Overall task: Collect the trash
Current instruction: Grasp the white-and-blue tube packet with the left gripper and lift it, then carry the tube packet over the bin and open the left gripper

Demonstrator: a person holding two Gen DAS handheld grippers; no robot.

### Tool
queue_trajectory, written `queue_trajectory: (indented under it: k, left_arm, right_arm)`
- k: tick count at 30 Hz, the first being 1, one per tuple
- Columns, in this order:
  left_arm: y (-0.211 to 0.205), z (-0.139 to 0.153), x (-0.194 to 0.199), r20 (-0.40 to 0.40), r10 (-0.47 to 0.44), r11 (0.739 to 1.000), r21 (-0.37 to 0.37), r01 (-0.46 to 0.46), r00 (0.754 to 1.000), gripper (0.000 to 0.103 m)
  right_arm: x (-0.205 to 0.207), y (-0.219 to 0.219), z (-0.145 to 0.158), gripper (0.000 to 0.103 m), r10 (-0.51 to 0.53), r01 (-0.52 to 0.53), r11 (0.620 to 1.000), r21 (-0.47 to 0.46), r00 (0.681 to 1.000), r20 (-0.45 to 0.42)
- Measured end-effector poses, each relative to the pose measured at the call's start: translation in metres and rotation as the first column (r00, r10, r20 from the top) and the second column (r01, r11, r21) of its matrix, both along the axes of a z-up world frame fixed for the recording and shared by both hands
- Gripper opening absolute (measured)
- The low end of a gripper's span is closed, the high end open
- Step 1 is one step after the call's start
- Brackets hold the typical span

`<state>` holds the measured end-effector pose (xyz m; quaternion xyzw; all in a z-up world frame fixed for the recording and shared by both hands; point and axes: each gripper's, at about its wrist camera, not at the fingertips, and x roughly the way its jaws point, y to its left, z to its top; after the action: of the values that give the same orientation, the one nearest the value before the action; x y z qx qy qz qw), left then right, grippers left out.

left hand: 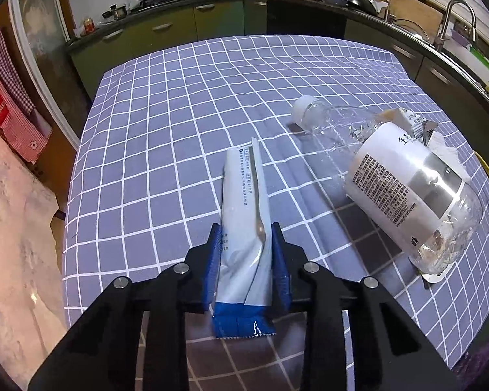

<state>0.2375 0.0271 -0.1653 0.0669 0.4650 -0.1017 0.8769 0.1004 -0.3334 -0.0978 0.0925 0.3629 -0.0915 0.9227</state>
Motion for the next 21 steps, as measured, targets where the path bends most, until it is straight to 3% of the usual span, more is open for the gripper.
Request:
queue_trajectory:
  k: [5,13,17,21]
  left_arm:
    - [0.001,0.01,-0.015,0.022,0.023,1.0,-0.012,-0.023,0.999,0.029]
    - [-0.01,0.062,-0.063,0.134,0.021,1.0,0.01,-0.023,0.991,0.029]
    - [-0.035,0.091,-0.087,0.182,-0.029,1.0,-0.004,0.03,0.983,0.029]
    - [-0.085,0.111,-0.102,0.209,-0.14,0.988,-0.03,0.149,0.968,0.029]
  right_arm:
    - [-0.01,-0.005,0.002,0.084,-0.009,0.009,1.0,0.008,1.0,0.014]
    - [-0.026,-0.016,0.007,0.085,-0.017,0.016,1.0,0.024,0.999,0.052]
    - [-0.035,-0.023,0.008,0.084,-0.021,0.019,0.999,0.035,0.997,0.074]
    - [-0.052,-0.038,0.012,0.084,-0.041,0.037,0.999,0.039,0.994,0.102]
